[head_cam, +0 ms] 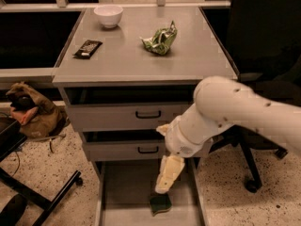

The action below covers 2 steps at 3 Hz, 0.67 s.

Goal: Pick sponge from bottom drawer and place on counter

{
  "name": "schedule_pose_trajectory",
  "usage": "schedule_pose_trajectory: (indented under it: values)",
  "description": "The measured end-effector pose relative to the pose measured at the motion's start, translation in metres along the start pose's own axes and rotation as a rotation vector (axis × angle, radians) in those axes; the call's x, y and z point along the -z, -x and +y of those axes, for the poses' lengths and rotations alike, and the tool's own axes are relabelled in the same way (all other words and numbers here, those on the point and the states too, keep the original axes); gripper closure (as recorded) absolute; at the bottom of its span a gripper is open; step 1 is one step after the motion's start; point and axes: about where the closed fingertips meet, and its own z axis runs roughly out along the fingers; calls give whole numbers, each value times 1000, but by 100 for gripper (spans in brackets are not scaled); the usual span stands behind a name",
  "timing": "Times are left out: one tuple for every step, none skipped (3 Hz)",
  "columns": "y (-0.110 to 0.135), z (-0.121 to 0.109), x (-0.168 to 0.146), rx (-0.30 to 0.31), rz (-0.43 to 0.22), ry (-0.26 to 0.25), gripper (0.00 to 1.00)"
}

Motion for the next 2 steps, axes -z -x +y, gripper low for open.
schedule_pose_trajectory:
  values:
    - [20,-21,-80,34,-55,22,0]
    - [32,-33,-146,46,-129,77,0]
